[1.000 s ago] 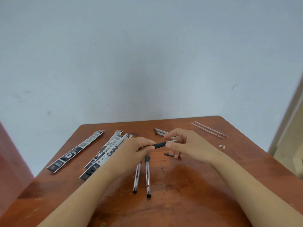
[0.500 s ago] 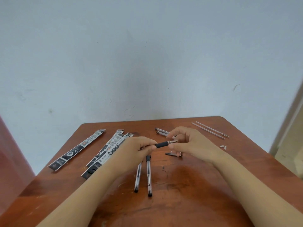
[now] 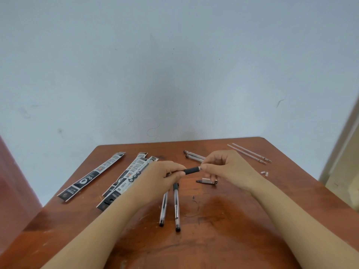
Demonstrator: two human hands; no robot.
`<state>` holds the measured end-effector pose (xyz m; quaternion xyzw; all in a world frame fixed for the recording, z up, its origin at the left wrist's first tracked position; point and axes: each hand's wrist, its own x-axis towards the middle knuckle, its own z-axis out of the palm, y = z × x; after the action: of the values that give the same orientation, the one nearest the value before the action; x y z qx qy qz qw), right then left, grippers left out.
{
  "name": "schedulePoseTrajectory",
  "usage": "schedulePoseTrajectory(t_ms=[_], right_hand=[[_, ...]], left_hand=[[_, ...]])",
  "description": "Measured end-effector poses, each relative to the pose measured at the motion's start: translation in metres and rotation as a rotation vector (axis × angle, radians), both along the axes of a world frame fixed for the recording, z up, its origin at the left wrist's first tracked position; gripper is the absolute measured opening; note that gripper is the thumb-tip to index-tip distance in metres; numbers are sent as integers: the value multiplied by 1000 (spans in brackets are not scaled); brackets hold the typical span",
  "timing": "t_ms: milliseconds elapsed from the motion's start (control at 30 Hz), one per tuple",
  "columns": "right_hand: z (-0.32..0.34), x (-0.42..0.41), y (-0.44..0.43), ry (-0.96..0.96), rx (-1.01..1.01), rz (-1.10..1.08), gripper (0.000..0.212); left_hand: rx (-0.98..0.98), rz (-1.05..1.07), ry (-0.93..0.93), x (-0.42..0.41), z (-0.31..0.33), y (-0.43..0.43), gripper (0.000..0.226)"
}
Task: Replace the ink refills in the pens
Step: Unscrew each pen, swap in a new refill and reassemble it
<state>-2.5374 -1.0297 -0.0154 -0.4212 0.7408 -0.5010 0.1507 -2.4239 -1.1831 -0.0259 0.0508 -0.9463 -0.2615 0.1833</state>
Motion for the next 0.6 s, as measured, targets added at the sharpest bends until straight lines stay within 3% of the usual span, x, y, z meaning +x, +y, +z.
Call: schedulePoseTrajectory(t_ms=[367, 500, 600], right_hand=[[0, -11, 5, -40, -87, -105, 24], [1, -23, 10, 169, 65, -191, 26], [-1, -31, 15, 328, 267, -213, 15]], left_hand=[[52, 40, 43, 0, -1, -4, 21], [56, 79, 45, 0, -1, -8, 20], [61, 84, 48, 0, -2, -10, 20]])
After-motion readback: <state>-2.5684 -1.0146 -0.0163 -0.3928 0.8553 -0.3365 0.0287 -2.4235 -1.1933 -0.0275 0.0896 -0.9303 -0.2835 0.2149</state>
